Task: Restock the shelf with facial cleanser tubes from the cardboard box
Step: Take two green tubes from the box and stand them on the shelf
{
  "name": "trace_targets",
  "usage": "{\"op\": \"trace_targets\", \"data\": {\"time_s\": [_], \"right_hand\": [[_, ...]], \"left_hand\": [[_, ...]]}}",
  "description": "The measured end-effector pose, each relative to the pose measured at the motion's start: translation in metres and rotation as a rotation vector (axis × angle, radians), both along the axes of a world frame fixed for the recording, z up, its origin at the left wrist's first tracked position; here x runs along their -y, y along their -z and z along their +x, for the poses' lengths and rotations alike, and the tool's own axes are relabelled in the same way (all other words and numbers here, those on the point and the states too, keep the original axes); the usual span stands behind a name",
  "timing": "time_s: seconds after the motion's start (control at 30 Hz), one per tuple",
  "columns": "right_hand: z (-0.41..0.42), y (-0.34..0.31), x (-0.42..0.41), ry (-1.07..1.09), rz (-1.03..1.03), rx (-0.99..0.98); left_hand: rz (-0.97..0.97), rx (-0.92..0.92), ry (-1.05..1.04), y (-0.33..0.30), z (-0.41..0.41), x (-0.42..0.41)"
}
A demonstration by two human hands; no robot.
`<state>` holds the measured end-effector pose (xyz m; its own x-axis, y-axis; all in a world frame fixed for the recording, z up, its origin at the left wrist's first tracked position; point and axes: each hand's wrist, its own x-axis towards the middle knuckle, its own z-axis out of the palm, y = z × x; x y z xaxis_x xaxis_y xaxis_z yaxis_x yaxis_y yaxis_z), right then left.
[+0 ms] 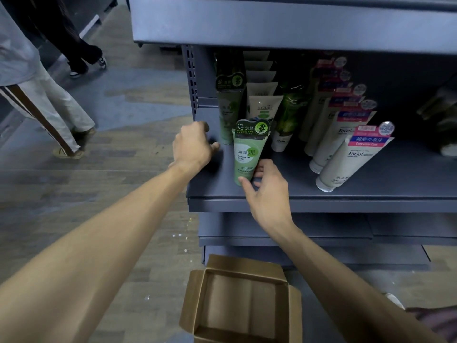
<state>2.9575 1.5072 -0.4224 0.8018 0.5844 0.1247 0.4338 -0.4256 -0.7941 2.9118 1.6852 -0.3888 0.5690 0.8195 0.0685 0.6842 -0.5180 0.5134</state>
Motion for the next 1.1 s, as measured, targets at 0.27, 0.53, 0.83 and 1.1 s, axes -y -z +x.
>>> {"op": "trace_targets", "data": {"time_s": [0.27,0.53,0.83,1.1], "right_hand": [[-0.006,-0.011,-0.04,0.05,-0.036,0.034],[-0.01,-0.019,-0.061,0.195,-0.1,0.028],[-0.01,-0.029,-0.069,0.272,-0.211,0.045],[-0.007,-0.029,-0.076,0.276,-0.21,0.052]], "left_hand": [[0.142,-0.123,0.145,-0.005,-0.034,-0.005],[0.158,-0.128,0.2,-0.005,-0.04,0.004],[0.156,-0.146,0.233,-0.012,-0.059,-0.003],[0.182,-0.139,0.236,-0.006,-0.07,-0.004]]}}
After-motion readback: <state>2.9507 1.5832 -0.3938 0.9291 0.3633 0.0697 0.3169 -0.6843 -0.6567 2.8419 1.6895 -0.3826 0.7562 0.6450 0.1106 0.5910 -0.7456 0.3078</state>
